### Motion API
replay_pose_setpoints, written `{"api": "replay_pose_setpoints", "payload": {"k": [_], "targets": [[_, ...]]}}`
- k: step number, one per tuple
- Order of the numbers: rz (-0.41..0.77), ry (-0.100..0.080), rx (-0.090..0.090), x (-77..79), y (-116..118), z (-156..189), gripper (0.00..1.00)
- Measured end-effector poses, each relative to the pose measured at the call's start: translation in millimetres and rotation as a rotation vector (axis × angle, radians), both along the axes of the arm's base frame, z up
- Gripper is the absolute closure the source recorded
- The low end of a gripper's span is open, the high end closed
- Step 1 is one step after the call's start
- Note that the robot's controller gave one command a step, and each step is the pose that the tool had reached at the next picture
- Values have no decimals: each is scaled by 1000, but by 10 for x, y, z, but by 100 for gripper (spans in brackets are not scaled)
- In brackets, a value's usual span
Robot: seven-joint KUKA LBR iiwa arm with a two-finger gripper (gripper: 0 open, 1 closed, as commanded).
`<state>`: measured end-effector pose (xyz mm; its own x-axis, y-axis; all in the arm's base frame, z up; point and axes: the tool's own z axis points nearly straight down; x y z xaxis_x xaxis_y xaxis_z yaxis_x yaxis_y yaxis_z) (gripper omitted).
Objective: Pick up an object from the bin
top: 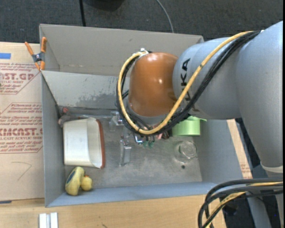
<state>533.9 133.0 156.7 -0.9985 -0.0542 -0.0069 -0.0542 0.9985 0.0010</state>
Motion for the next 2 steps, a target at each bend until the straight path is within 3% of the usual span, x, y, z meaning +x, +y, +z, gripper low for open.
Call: {"api": "replay_pose_setpoints", "payload": {"k": [1,2], "targets": [[137,4,-1,70,393,-432,0],[37,2,-13,111,834,-569,0]]}}
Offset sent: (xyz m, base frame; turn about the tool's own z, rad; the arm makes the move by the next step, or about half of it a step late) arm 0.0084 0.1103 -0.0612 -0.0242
